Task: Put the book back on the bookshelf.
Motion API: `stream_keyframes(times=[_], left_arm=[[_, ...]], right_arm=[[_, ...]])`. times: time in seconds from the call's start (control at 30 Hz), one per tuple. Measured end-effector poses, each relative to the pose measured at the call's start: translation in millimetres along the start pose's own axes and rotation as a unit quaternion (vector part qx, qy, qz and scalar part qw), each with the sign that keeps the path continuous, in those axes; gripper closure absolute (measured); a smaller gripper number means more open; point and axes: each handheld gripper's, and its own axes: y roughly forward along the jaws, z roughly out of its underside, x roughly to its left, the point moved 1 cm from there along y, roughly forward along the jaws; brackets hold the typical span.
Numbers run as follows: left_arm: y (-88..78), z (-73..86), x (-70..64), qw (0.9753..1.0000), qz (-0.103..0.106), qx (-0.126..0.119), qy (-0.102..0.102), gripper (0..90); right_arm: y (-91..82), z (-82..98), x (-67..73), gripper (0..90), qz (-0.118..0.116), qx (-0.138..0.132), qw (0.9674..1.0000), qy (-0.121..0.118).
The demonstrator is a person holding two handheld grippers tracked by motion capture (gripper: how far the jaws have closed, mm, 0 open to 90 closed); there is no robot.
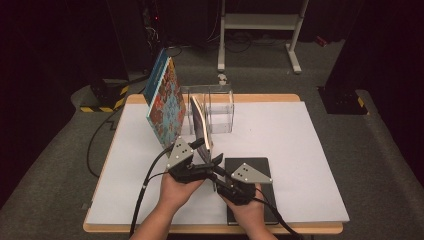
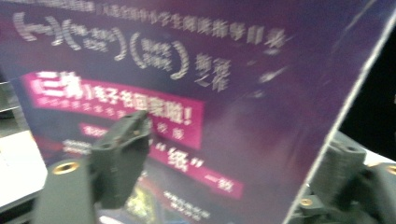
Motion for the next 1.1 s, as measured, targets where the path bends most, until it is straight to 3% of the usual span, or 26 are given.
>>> stream_keyframes(times=[0.1,0.23,0.3,0.5,0.7,0.83,1.0,1.1], left_arm=[[-0.6,0.7,0.3,1.0,-0.002,-0.001,0.003,28.4],[-3.0,0.6,-3.7,0.9998,-0.01,-0.004,0.015,34.8],[-5.7,0.2,-4.9,0.9997,-0.013,-0.004,0.02,39.1],[-14.2,1.1,-3.3,0.9997,-0.016,-0.001,0.021,47.9],[-25.3,2.3,2.1,0.9993,-0.032,-0.003,0.019,59.8],[-30.8,1.7,7.3,0.9992,-0.037,0.0,0.018,65.3],[-36.7,-0.2,16.9,0.9996,-0.025,0.007,0.011,72.7],[-40.0,-0.6,20.7,0.9991,-0.036,0.009,0.021,77.4]], right_arm=[[-6.9,1.0,1.4,62.1,-0.002,0.008,0.9999,-0.011],[-32.0,2.5,-5.4,60.2,0.023,0.012,0.9987,-0.043],[-42.8,4.6,-12.8,60.0,0.035,0.012,0.9984,-0.044],[-70.0,19.1,-40.1,59.8,0.068,0.002,0.9976,-0.012],[-76.5,26.8,-53.9,59.9,0.079,0.009,0.9968,0.005],[-76.2,27.6,-54.3,59.9,0.077,0.01,0.997,0.007],[-75.5,28.7,-54.2,59.8,0.075,0.012,0.9971,0.008],[-75.4,29.4,-55.5,59.8,0.077,0.013,0.9969,0.01]])
